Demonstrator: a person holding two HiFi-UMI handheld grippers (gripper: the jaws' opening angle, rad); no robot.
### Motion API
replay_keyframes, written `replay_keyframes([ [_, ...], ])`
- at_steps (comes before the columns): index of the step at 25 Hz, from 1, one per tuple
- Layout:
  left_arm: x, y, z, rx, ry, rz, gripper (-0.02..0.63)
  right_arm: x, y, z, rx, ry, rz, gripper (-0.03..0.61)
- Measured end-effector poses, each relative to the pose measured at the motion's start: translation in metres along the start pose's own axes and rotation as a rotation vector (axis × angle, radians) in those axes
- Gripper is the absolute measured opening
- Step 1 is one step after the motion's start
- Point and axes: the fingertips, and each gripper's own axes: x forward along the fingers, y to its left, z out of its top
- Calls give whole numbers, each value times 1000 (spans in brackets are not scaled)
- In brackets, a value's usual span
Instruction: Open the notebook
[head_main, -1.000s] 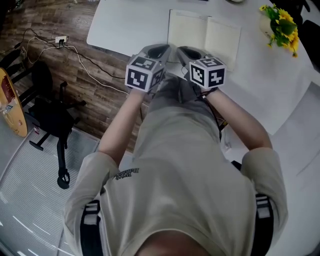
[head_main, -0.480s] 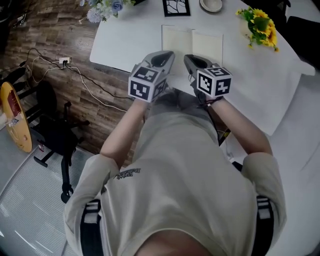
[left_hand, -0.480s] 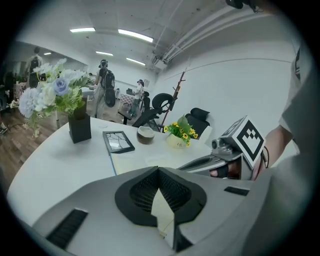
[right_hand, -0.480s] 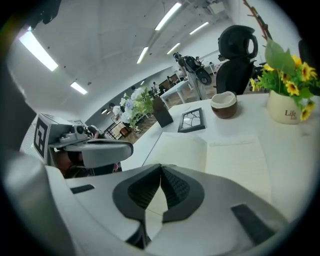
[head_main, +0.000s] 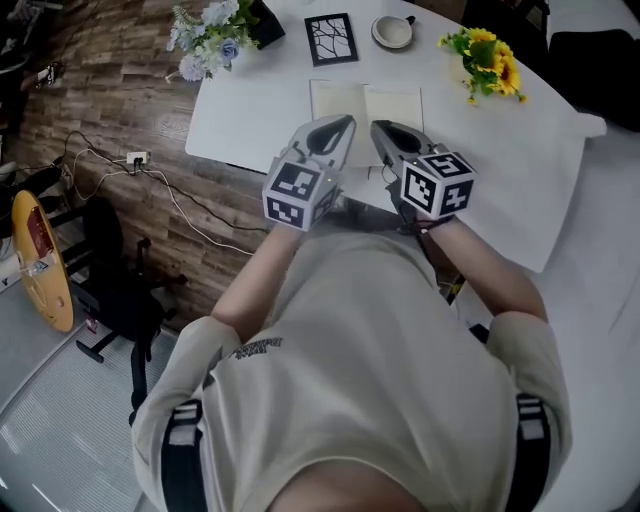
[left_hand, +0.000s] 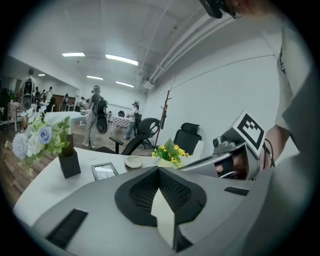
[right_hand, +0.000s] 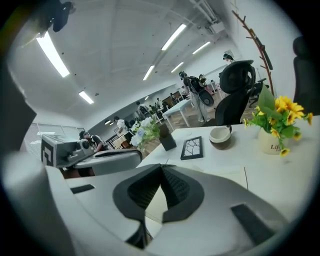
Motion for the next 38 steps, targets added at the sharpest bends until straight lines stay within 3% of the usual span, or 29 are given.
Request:
replay_keyframes([
  [7,-15,-28,43,119,-107,-11,2,-37,27,41,-114,-109,20,5],
  [15,-32,-50,67,166,-218,-11,2,-73,43,56,-324,-217,-6,4],
  [27,-36,-83,75,218,-278,-20,2,-115,47,76,-397,-417,-48,2],
  [32,-36,-82,79,224,-292,-7,2,-118,60,70,-443,-415,-8,2],
  [38,-36,-85,78,223,-296,-8,2,-114,56,63,-401,-388,-2,2],
])
